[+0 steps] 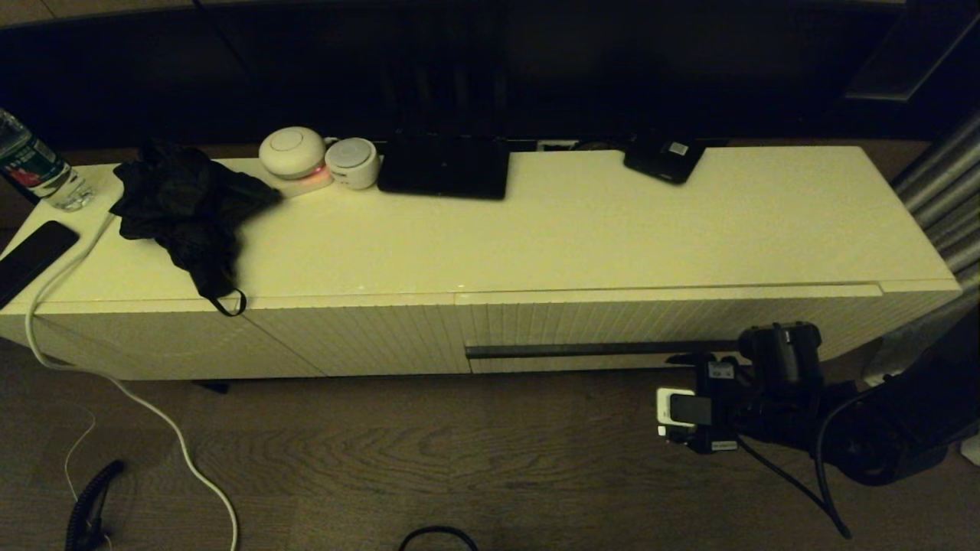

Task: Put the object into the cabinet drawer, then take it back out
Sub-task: Open the drawer

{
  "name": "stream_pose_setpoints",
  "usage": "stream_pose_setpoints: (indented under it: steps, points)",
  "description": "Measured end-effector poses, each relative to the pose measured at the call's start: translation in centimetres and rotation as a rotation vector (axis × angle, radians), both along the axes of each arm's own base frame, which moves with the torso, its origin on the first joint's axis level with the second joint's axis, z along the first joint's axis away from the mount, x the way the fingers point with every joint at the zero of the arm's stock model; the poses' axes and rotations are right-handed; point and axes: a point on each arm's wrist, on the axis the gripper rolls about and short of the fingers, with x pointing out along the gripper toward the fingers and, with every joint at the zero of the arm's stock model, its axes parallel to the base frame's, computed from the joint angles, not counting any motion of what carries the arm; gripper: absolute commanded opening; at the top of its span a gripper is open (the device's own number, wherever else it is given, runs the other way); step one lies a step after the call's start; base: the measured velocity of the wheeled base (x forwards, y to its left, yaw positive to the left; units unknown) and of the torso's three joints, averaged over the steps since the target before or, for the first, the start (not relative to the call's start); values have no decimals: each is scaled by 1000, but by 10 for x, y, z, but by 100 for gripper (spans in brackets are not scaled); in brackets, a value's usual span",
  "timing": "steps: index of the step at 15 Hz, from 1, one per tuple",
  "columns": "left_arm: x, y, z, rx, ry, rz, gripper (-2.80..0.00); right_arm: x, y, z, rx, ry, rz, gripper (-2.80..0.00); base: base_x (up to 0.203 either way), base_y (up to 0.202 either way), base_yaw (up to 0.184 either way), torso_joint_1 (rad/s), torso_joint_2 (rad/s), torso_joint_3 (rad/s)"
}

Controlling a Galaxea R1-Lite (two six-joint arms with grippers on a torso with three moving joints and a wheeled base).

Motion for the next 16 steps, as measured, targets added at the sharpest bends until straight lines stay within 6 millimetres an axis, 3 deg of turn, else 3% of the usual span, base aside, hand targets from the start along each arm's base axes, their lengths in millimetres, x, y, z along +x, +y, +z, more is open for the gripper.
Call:
stream_pose_setpoints:
  steps: [16]
  points:
    - [0,0,0,0,0,0,-280,49,0,-15,22,-83,-38,0,0,0,0,0,0,0]
